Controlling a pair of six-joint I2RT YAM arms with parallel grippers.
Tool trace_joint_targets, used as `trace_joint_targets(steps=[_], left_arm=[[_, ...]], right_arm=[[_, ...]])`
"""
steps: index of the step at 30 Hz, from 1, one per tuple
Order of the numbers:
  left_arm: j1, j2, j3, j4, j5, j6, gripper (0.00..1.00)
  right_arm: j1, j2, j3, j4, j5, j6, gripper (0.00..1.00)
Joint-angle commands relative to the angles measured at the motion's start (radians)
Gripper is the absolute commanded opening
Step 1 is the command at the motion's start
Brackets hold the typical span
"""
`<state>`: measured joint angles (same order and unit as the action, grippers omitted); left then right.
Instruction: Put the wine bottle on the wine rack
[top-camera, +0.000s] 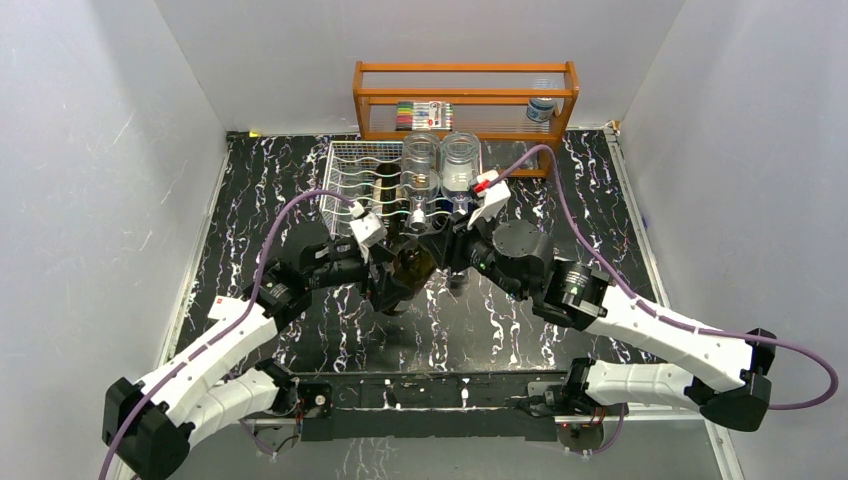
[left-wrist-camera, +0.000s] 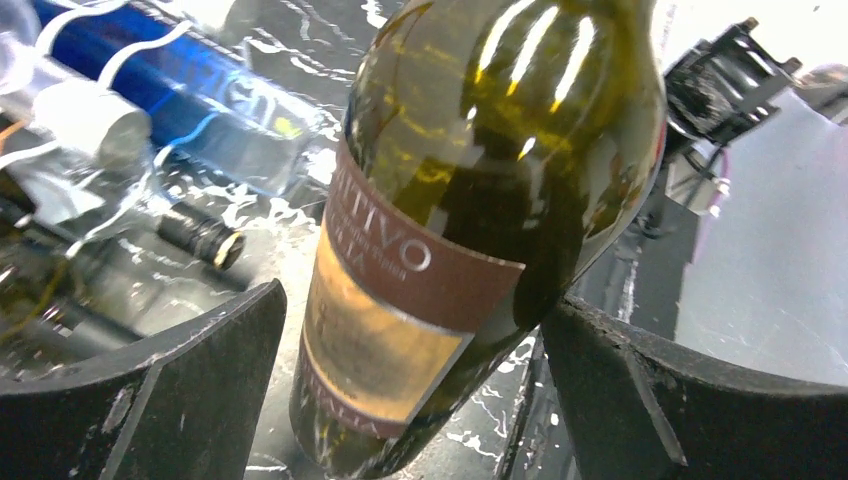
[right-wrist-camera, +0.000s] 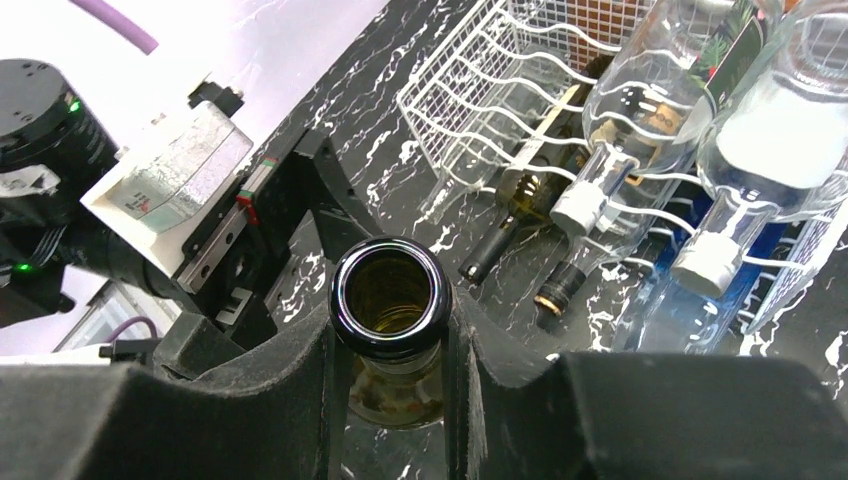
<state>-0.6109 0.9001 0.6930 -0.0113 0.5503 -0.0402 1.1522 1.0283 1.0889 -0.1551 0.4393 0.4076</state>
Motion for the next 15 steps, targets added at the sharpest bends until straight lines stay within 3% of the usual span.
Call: trace_joint_targets(steps=[1, 15], left_arm=[[-0.003, 0.039, -0.006, 0.114, 0.235, 0.026, 0.97], [-0.003, 0.055, -0.035, 0.231, 0.496, -0.003, 0.93]], right_arm=[[0.003, -0.064, 0.034, 0.124, -0.016, 0.076, 0.0], [0.003, -0.115, 0.011, 0.149, -0.117, 0.118, 0.0]])
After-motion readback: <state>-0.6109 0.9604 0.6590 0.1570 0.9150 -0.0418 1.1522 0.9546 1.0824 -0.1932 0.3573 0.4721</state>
